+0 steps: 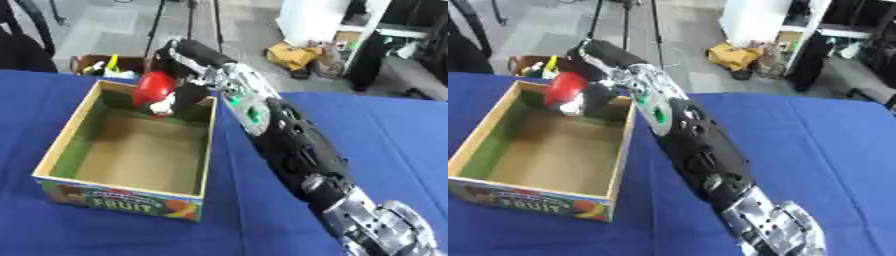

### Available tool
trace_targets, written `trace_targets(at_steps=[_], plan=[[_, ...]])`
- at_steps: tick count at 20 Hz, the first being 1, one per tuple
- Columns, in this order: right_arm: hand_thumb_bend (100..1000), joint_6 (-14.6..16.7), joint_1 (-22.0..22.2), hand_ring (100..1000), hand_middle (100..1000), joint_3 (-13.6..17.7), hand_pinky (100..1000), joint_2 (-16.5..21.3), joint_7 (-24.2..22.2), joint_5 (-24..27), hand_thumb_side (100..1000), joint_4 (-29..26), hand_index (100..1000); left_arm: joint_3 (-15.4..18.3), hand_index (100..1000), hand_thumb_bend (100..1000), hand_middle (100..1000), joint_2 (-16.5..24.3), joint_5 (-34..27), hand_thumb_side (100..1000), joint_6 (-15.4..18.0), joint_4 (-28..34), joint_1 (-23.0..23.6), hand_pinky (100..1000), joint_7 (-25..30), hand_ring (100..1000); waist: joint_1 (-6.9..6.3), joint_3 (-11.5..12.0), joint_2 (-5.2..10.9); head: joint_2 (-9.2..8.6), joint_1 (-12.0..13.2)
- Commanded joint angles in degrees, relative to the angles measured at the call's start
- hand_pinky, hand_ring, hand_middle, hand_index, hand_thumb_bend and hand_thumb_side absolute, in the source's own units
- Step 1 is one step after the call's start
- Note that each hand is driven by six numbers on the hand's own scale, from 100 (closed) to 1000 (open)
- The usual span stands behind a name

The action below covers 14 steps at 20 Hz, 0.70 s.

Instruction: Pick up objects on the table and place them in the box.

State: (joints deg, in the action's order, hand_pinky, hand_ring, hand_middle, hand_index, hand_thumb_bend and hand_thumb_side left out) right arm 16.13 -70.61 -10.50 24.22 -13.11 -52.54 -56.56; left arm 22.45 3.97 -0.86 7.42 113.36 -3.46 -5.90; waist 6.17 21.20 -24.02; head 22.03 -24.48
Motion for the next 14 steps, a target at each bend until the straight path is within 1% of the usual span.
trace_targets(at_steps=[1,3,7,10,14], plan=[[100,1.37,-1.76,527,337,-0.16,483,0.16,1.90,-6.88,625,0.92,100,-0.15,477,100,431,0.39,-0.21,816,0.13,0.83,-0.13,304,0.27,267,-0.37,0.20,0.99,-0.91,-0.54],[100,1.86,-1.84,535,315,-0.19,486,-0.26,3.20,-11.47,654,1.93,100,-0.16,477,100,431,0.36,-0.22,816,0.13,0.81,-0.17,304,0.33,267,-0.33,0.35,0.93,-1.13,-0.92],[100,2.04,-1.73,544,327,0.28,488,-1.29,7.07,-19.35,683,4.51,100,-0.20,476,100,431,0.24,-0.29,816,0.15,0.77,-0.25,304,0.44,267,-0.26,0.78,0.82,-1.52,-2.04],[100,2.24,-1.58,546,329,0.63,488,-1.81,9.20,-22.86,685,6.26,100,-0.14,476,100,431,0.14,-0.30,817,0.16,0.71,-0.25,304,0.43,267,-0.21,1.00,0.74,-1.60,-3.04],[100,2.29,-1.58,548,332,1.21,488,-2.17,10.19,-25.02,683,8.02,100,-0.11,476,100,431,0.08,-0.33,816,0.20,0.67,-0.22,304,0.41,266,-0.22,1.04,0.69,-1.61,-3.79]])
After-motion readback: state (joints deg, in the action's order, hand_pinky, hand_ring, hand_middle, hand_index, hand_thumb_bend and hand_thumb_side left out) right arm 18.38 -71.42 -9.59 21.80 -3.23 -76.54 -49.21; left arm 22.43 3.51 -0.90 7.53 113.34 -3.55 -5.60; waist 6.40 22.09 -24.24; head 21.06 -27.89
